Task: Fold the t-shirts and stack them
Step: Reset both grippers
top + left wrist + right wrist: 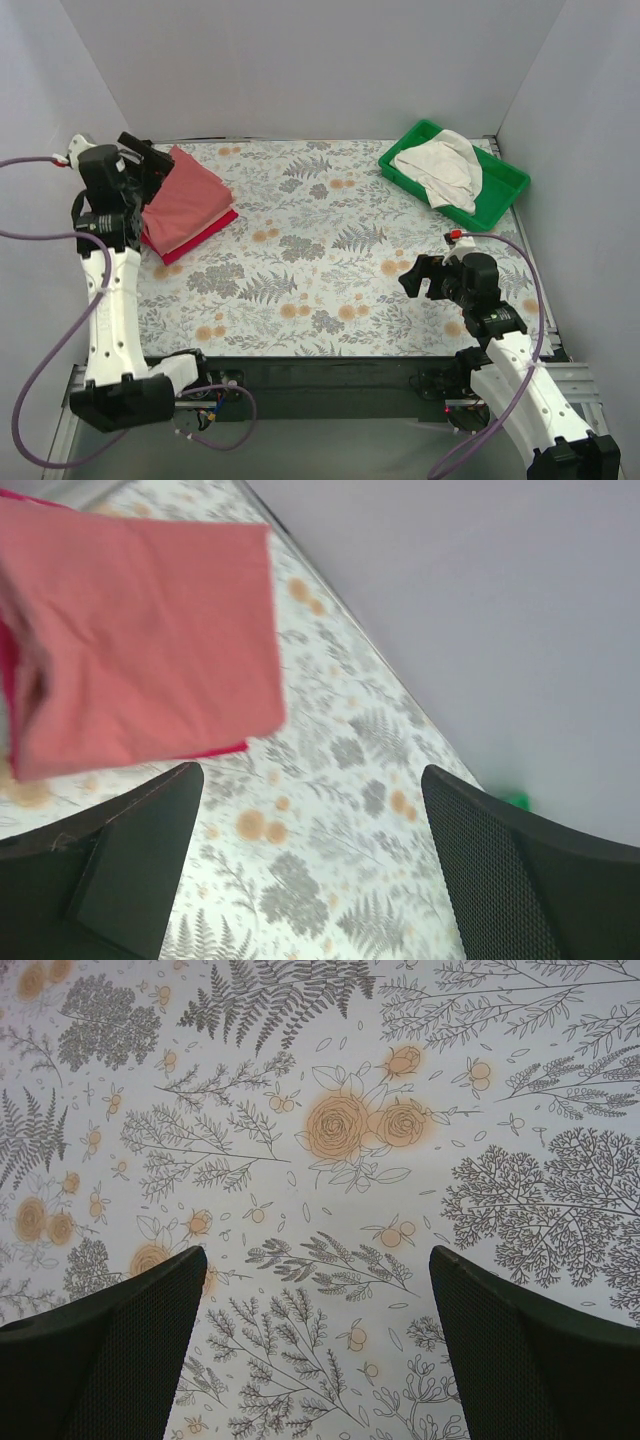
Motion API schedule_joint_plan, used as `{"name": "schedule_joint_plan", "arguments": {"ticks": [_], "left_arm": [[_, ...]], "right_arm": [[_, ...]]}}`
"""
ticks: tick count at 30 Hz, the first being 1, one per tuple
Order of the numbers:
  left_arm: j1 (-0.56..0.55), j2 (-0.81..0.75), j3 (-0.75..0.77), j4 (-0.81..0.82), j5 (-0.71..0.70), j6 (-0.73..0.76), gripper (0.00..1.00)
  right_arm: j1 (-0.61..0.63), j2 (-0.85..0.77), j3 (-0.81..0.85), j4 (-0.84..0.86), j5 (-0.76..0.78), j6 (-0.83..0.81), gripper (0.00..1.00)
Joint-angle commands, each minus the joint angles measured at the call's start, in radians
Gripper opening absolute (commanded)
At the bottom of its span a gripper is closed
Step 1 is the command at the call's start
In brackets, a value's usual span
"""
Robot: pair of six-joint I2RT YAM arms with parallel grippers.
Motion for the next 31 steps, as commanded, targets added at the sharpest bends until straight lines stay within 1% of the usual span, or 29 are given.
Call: {"name": "schedule_joint_plan", "arguments": {"ticks": [1, 2, 3, 6, 7, 8, 9, 11, 12, 15, 19, 22, 31], "left_arm": [[-0.086, -0.080, -0.163, 0.110, 0.127, -0.065, 0.90], [-0.120, -0.141, -0.208, 0.158, 0.104, -0.080, 0.91], [-0.183, -0.163, -0.296, 0.175, 0.068, -0.094, 0.91], [-0.321, -0.222, -0.404, 0.233, 0.038, -0.134, 0.91], [-0.350, -0.228, -0.465, 0.244, 0.027, -0.143, 0.91], [-0.382, -0.231, -0.493, 0.276, -0.003, -0.148, 0.91], [-0.454, -0.231, -0.516, 0.288, -0.026, -0.160, 0.91], [-0.528, -0.220, -0.584, 0.327, -0.087, -0.160, 0.92], [-0.595, -0.203, -0.601, 0.335, -0.117, -0.163, 0.92], [-0.678, -0.154, -0.652, 0.335, -0.198, -0.180, 0.92], [-0.709, -0.121, -0.731, 0.359, -0.195, -0.188, 0.92], [-0.716, -0.119, -0.767, 0.362, -0.224, -0.189, 0.93], [-0.716, -0.225, -0.817, 0.312, -0.310, -0.183, 0.93]], "right_arm": [[-0.005, -0.027, 0.020, 0.032, 0.005, 0.006, 0.98], [-0.005, -0.035, 0.020, 0.034, 0.003, 0.006, 0.98], [-0.005, -0.039, 0.020, 0.032, -0.001, 0.006, 0.98], [-0.004, -0.061, 0.022, 0.032, -0.004, 0.015, 0.98], [-0.005, -0.067, 0.020, 0.032, 0.002, 0.020, 0.98], [-0.004, -0.084, 0.013, 0.034, 0.006, 0.021, 0.98], [-0.004, -0.092, 0.008, 0.032, 0.013, 0.026, 0.98], [-0.005, -0.122, -0.012, 0.034, 0.028, 0.038, 0.98], [-0.004, -0.131, -0.018, 0.032, 0.034, 0.041, 0.98], [-0.005, -0.168, -0.048, 0.034, 0.040, 0.041, 0.98], [-0.005, -0.210, -0.090, 0.037, 0.057, 0.054, 0.98], [-0.005, -0.228, -0.105, 0.040, 0.069, 0.061, 0.98], [-0.005, -0.225, -0.121, 0.053, 0.062, 0.058, 0.98]]}}
